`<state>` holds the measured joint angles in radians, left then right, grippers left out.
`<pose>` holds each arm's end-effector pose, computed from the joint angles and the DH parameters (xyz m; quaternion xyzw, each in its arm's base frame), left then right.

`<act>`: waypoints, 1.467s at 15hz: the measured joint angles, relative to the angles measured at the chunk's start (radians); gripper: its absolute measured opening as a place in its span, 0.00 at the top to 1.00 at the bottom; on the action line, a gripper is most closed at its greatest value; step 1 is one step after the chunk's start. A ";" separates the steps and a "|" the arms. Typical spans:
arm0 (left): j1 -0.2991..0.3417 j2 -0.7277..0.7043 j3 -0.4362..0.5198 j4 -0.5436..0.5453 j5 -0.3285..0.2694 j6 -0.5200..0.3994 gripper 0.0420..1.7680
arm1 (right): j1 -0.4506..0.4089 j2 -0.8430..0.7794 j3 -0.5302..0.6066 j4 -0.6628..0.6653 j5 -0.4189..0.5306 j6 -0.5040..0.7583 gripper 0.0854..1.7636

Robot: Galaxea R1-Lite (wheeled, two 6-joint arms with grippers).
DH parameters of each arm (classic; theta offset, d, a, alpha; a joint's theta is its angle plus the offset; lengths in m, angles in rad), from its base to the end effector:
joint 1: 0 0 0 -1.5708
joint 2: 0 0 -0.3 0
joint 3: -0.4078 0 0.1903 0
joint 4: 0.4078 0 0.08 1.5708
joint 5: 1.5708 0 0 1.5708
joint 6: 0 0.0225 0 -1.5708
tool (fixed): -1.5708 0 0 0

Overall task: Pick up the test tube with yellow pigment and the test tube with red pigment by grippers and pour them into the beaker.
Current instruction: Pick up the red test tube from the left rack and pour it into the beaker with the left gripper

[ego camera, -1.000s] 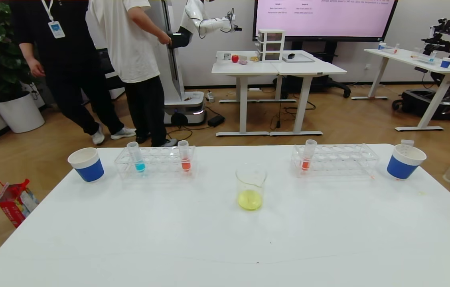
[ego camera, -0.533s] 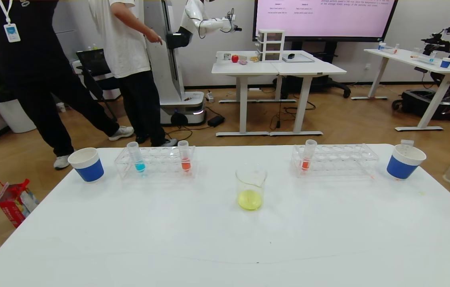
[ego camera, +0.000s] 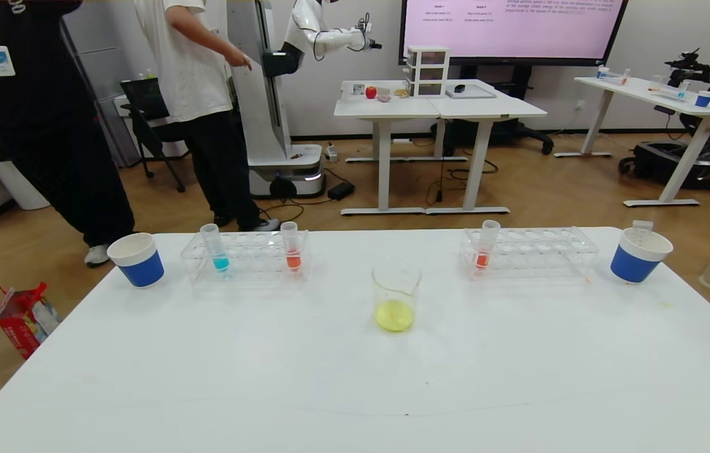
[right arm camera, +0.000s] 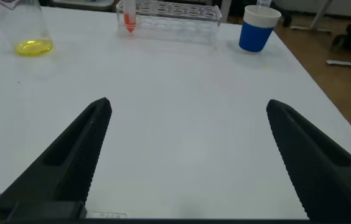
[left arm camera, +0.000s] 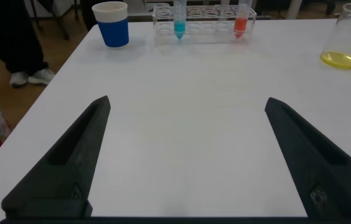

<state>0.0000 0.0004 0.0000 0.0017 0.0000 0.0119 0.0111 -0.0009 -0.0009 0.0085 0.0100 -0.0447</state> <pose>-0.0228 0.0000 0.0753 0.0059 0.0011 0.0000 1.0000 -0.0229 0.0000 0.0748 -0.0223 0.0031 0.0106 0.9997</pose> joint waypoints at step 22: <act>-0.038 0.677 -0.283 -0.493 -0.010 0.011 0.02 | 0.001 0.000 0.001 -0.002 -0.003 0.026 0.02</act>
<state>-0.0383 0.6779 -0.2832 -0.4911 -0.0100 0.0226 0.0119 -0.0009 0.0000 0.0062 0.0072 -0.0191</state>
